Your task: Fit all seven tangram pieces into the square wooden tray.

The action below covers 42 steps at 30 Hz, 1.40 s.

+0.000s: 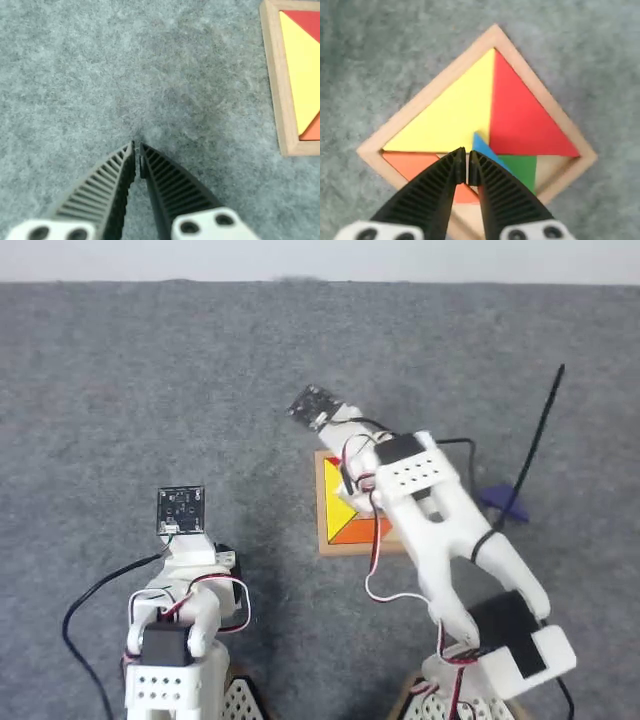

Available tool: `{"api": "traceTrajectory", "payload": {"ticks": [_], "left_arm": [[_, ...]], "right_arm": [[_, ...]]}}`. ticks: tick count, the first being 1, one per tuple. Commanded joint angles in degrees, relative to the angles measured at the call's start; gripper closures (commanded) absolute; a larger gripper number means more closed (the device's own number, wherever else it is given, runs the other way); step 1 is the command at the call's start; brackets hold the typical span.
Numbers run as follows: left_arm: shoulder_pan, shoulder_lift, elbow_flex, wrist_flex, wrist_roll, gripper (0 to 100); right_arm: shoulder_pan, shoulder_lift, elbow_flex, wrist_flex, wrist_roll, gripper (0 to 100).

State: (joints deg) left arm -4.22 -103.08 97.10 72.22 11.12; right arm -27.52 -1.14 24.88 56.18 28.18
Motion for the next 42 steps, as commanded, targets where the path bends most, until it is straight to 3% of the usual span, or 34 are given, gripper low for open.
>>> {"api": "traceTrajectory", "payload": {"ticks": [1, 27, 33, 42], "left_arm": [[-0.4, -1.1, -0.7, 0.1, -0.6, 99], [-0.4, -1.1, -0.7, 0.1, -0.6, 99], [-0.4, -1.1, -0.7, 0.1, -0.6, 99], [-0.4, -1.1, -0.7, 0.1, -0.6, 99]], "right_arm": [[0.0, 2.7, -2.9, -1.4, -3.0, 99.0], [9.9, 10.3, -8.3, -8.8, -6.8, 99.1], [10.1, 0.8, -3.5, -9.3, -10.3, 99.1], [10.3, -16.7, 16.9, -16.0, -9.9, 99.1]]}}
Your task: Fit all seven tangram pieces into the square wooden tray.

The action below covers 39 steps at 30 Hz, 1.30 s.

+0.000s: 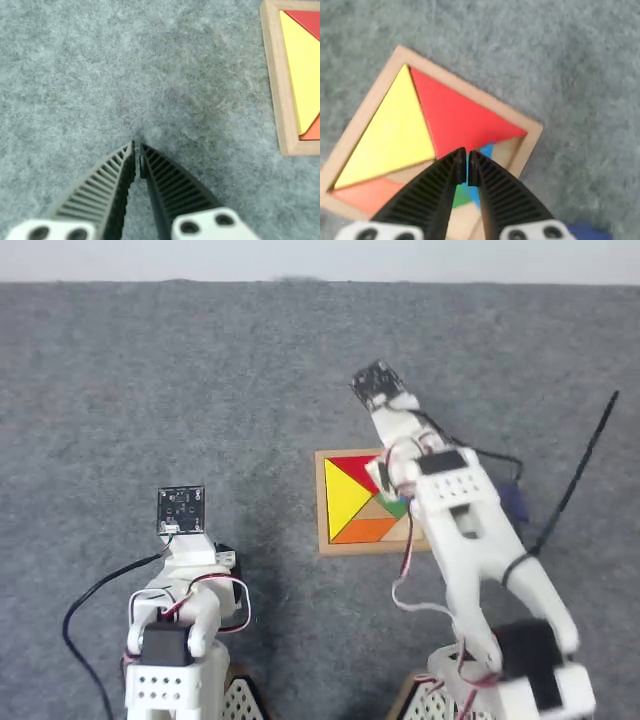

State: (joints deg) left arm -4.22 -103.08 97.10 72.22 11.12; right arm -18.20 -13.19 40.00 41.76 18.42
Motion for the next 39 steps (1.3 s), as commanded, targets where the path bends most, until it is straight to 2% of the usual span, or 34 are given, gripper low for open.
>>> {"api": "traceTrajectory", "payload": {"ticks": [1, 12, 20, 27, 35, 39], "left_arm": [[-0.4, -1.1, -0.7, 0.1, -0.6, 99], [-0.4, -1.1, -0.7, 0.1, -0.6, 99], [-0.4, -1.1, -0.7, 0.1, -0.6, 99], [-0.4, -1.1, -0.7, 0.1, -0.6, 99], [-0.4, -1.1, -0.7, 0.1, -0.6, 99], [-0.4, -1.1, -0.7, 0.1, -0.6, 99]], "right_arm": [[1.0, -4.2, 2.5, -1.5, -0.2, 99.1], [1.6, 7.4, -1.6, -1.6, -0.4, 99.1], [5.3, 12.2, -5.7, -1.9, -0.6, 99.1], [5.1, 11.5, -6.2, -2.6, -0.7, 99.1], [5.5, -1.1, 2.1, -6.7, -1.1, 99.1], [6.8, -2.4, 3.6, -8.2, -3.4, 99.1]]}}
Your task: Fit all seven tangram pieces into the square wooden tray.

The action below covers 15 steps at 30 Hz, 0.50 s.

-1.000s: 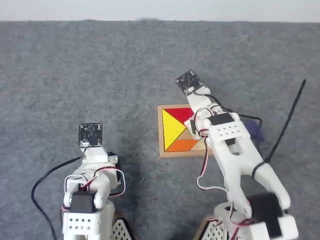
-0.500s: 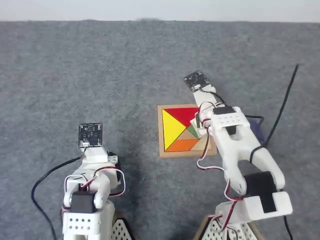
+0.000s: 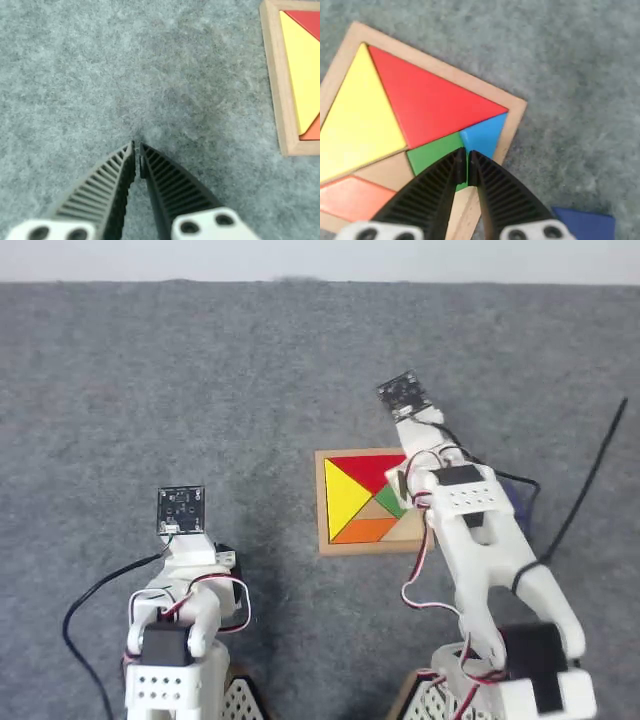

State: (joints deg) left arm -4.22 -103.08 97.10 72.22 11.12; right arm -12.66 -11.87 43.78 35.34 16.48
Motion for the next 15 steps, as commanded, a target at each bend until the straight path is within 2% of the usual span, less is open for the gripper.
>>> {"api": "traceTrajectory", "payload": {"ticks": [1, 11, 15], "left_arm": [[-0.4, -1.1, -0.7, 0.1, -0.6, 99], [-0.4, -1.1, -0.7, 0.1, -0.6, 99], [-0.4, -1.1, -0.7, 0.1, -0.6, 99]], "right_arm": [[1.6, -3.1, -0.4, -1.8, -1.4, 99.1], [2.4, 13.0, -9.8, -1.0, -1.4, 99.1], [2.9, 16.7, -14.6, 4.1, -1.4, 99.1]]}}
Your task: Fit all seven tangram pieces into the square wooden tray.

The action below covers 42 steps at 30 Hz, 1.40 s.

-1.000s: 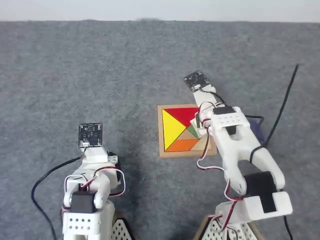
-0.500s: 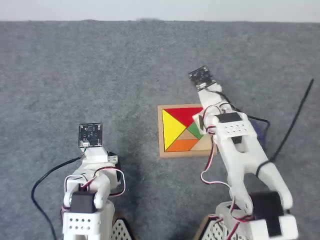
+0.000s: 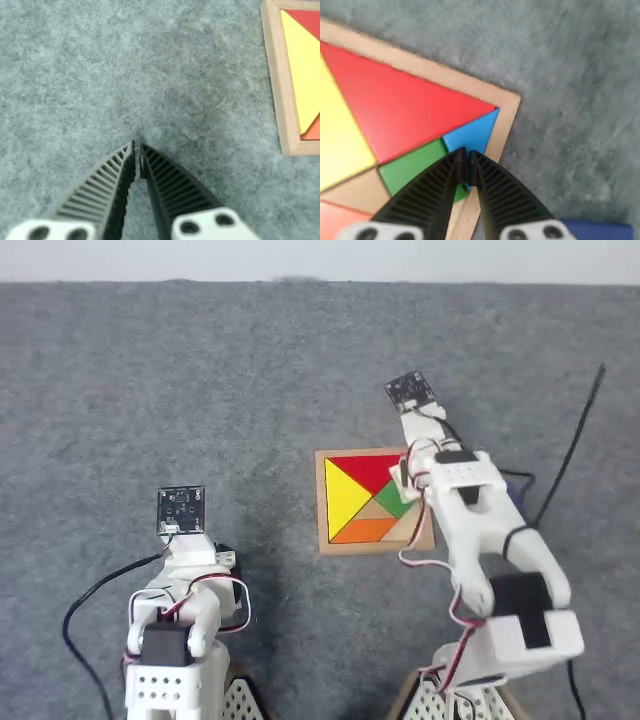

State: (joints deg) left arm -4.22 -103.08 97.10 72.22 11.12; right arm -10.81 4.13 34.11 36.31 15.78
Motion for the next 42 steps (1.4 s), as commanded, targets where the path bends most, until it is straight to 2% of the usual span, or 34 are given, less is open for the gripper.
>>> {"api": "traceTrajectory", "payload": {"ticks": [1, 6, 12, 16, 20, 24, 27, 34, 42], "left_arm": [[-0.4, -1.1, -0.7, 0.1, -0.6, 99], [-0.4, -1.1, -0.7, 0.1, -0.6, 99], [-0.4, -1.1, -0.7, 0.1, -0.6, 99], [-0.4, -1.1, -0.7, 0.1, -0.6, 99], [-0.4, -1.1, -0.7, 0.1, -0.6, 99], [-0.4, -1.1, -0.7, 0.1, -0.6, 99], [-0.4, -1.1, -0.7, 0.1, -0.6, 99], [-0.4, -1.1, -0.7, 0.1, -0.6, 99], [-0.4, -1.1, -0.7, 0.1, -0.6, 99]], "right_arm": [[1.1, 0.7, -5.2, 3.8, -0.7, 99.1], [2.1, -7.0, -4.1, 7.9, -1.2, 99.1], [8.0, -20.0, -1.7, 16.8, -3.3, 98.7], [11.3, -20.9, -1.0, 21.0, -4.9, 98.6], [14.5, -19.1, -1.3, 22.8, -5.2, 98.4], [16.7, -17.5, -1.4, 22.8, -5.4, 92.4], [18.0, -15.5, -2.7, 23.8, -9.0, 89.3], [17.9, -4.6, -14.2, 30.1, -19.5, 88.9], [17.1, 8.0, -23.3, 30.0, -21.5, 88.9]]}}
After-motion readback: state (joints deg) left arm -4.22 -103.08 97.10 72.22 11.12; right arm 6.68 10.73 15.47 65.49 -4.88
